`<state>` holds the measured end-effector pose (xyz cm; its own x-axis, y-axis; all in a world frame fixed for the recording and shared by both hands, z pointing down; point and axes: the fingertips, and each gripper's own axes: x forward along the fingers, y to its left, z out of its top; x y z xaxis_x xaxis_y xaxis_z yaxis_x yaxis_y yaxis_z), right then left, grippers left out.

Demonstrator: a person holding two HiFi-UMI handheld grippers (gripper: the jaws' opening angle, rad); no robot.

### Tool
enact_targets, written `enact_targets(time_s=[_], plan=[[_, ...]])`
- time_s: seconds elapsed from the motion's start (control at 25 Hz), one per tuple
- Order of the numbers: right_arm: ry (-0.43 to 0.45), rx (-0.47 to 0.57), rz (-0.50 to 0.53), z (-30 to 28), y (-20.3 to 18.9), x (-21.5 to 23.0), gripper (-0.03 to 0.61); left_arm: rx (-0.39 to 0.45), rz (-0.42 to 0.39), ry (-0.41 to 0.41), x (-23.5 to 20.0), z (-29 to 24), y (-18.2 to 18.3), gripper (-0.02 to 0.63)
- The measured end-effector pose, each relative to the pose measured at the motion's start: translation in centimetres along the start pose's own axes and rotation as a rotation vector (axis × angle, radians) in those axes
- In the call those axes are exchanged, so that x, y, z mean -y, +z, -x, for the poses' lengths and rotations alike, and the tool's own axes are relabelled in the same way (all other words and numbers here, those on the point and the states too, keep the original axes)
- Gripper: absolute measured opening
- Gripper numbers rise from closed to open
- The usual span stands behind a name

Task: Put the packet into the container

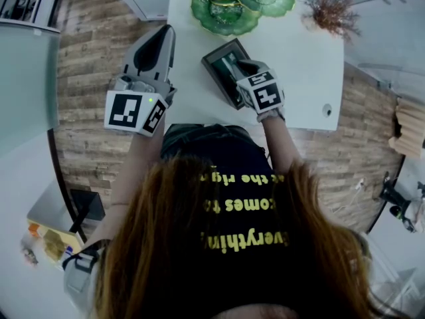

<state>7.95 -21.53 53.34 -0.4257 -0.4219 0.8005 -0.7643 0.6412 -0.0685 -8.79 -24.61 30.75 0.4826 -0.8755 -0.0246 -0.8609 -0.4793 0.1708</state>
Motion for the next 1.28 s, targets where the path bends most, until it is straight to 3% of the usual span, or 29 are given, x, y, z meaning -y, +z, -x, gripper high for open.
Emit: enact_targets(time_s=[0.48,0.8,1.0,1.28], plan=[[-0.078,0.246,0.036,3.1,3.8,1.0,0.018,-0.013,-0.013,-0.002,0.6,0.1,-0.1,0.000],[-0.167,0.576,0.093,10.2,9.6,1.4,0.018,-0.019,-0.027,-0.007,1.3,0.2,-0.2,0.000],[-0.206,0.760,0.076,15.1,12.3,1.5,0.018,-0.020,-0.033,-0.013,1.8,0.1,-0.3,0.000],[-0.234,0.813,0.040,17.8,12.6,1.8,0.018,-0.013,-0.047,-0.022,2.7,-0.1,0.0,0.001]])
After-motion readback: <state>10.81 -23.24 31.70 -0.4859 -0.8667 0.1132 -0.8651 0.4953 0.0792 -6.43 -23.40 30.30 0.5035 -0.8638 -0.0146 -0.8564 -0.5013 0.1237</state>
